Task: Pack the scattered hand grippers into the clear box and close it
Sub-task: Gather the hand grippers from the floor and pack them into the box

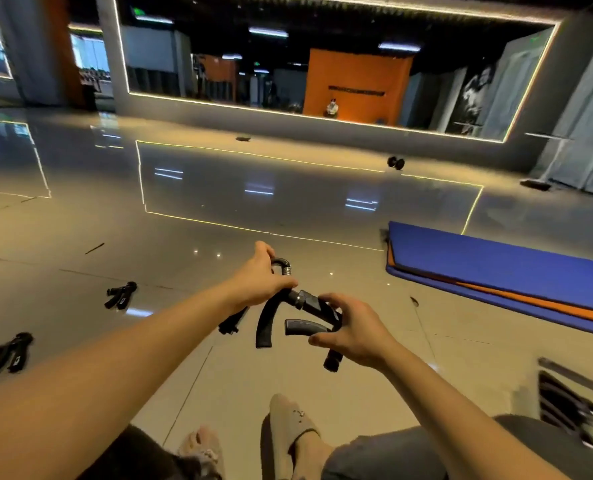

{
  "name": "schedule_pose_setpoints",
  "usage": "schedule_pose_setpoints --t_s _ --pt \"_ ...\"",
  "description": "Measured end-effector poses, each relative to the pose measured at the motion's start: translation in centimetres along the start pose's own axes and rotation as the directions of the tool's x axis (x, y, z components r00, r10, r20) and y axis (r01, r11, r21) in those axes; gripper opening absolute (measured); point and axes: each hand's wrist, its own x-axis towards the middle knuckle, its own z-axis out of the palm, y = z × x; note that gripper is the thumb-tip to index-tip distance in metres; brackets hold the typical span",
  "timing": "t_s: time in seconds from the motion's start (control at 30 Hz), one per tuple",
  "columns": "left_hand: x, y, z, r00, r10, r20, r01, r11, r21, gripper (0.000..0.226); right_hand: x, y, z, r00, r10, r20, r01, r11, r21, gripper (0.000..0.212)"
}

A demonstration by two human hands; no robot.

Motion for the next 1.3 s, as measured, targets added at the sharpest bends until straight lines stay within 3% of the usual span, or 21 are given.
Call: schedule_pose_setpoints --t_s 0.2,0.43,0.63,0.77,0.93,1.03,1.13,1.3 --pt "0.4 9.0 8.0 0.979 0.184 0.088 -0.190 0.980 0.059 0.051 -6.4 3.8 -7.5 0.981 0.095 -0.168 -0.113 0.989 -0.100 0.076" --pt "1.6 17.4 20.0 0.883 0.418 0.214 -0.439 0.897 0.056 0.040 -14.2 10.9 -13.8 0.900 0.266 -0.344 -0.305 0.950 -0.062 0.066" --pt "2.3 22.5 29.3 0.798 0.441 0.410 -0.479 0.878 -0.011 0.050 -19.5 17.2 -17.2 0.812 0.398 -0.426 -0.465 0.883 -0.061 0.076" --pt "3.8 24.2 32.7 0.747 0.410 0.524 -0.459 0.888 -0.041 0.063 -20.5 19.8 -18.6 0.784 0.413 -0.463 -0.495 0.866 -0.068 0.064" --pt "5.6 25.8 37.9 0.585 0.340 0.737 -0.461 0.887 -0.043 0.096 -20.9 23.2 -20.4 0.741 0.446 -0.502 -0.523 0.852 -0.015 0.045" --pt "7.3 27.5 40.6 0.508 0.365 0.781 -0.505 0.860 -0.073 0.077 -20.7 25.6 -22.3 0.698 0.475 -0.535 -0.561 0.828 0.003 0.050" --pt "9.4 28.8 42.9 0.467 0.368 0.804 -0.548 0.834 -0.063 0.086 -20.5 27.9 -24.0 0.667 0.508 -0.546 -0.603 0.798 0.005 0.054" --pt "12.1 29.8 46.8 0.475 0.455 0.753 -0.579 0.806 -0.121 0.089 -20.0 31.3 -25.9 0.614 0.540 -0.576 -0.664 0.747 -0.007 0.051"
